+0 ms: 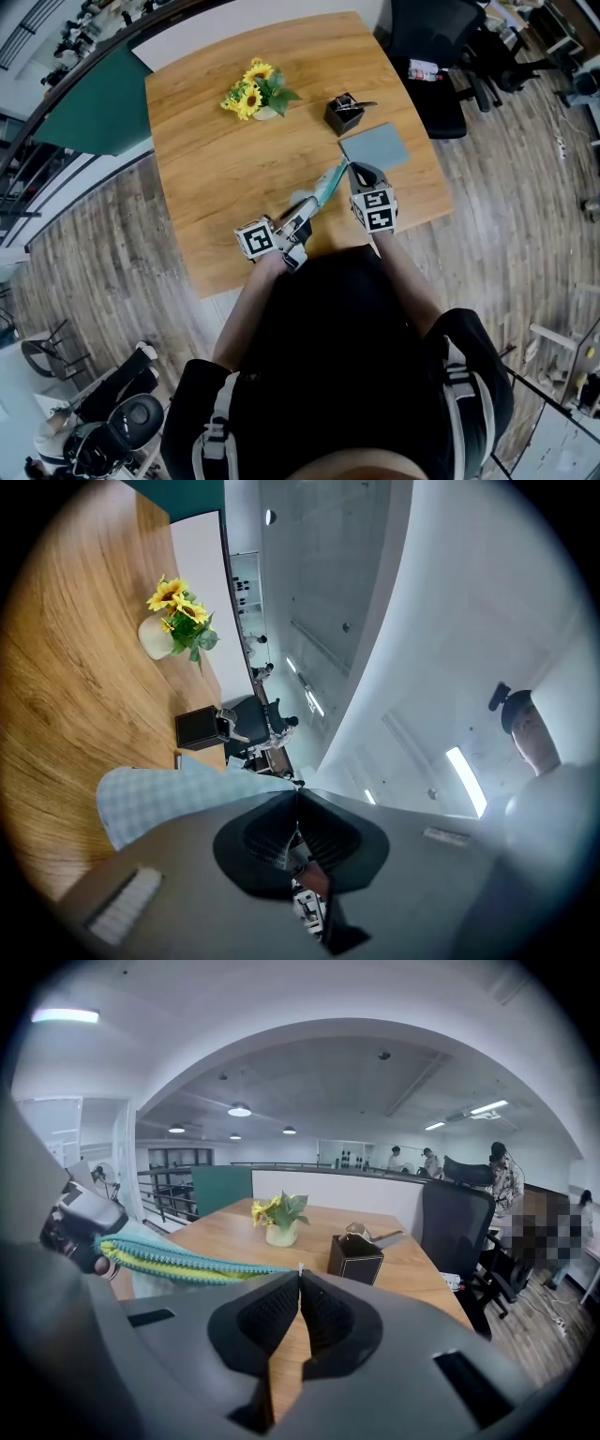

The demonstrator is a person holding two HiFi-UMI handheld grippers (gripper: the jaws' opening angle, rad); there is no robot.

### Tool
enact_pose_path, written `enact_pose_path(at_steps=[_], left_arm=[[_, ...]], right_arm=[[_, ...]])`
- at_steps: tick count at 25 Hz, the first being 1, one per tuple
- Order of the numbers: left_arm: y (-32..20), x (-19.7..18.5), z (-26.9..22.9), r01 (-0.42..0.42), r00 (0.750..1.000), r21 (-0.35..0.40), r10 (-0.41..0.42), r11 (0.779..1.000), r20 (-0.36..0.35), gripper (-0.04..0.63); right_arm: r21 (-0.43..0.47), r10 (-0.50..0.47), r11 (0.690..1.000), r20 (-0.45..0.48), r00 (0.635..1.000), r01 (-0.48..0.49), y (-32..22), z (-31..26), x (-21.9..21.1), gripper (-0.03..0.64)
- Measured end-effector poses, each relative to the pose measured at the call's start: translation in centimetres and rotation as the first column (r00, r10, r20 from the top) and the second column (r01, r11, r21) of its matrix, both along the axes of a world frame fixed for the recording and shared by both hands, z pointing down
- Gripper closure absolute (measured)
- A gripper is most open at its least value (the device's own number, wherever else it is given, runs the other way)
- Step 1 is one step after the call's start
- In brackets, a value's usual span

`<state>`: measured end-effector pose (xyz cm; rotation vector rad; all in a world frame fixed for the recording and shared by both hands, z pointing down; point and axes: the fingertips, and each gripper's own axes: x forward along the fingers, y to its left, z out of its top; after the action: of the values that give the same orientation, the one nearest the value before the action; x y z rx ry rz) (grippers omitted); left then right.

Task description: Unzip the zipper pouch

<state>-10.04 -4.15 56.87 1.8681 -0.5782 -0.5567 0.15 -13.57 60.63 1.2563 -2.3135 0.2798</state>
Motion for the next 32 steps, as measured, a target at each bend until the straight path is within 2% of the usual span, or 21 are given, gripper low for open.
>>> enact_pose_path(at_steps=[18, 27, 32], left_arm=[[0.3, 0.8, -1.1, -0.041, 0.999, 0.030, 0.041, 0.999, -0.001, 0.598], [0.1, 0.4, -2.2, -0.019, 1.000, 0.075, 0.018, 0.997, 0.014, 0.594], [0.0, -0.9, -2.8, 0.012, 1.000, 0.087, -0.011, 0.996, -0.005, 0.592]], right_arm=[[-0.020, 0.045, 0.999, 0.011, 0.999, -0.045, -0.3, 0.8, 1.8, 0.601], [-0.087, 0.017, 0.996, 0.010, 1.000, -0.016, 1.1, 2.9, 2.1, 0.574], [-0.108, 0.052, 0.993, 0.008, 0.999, -0.050, 1.4, 3.6, 2.8, 0.577]])
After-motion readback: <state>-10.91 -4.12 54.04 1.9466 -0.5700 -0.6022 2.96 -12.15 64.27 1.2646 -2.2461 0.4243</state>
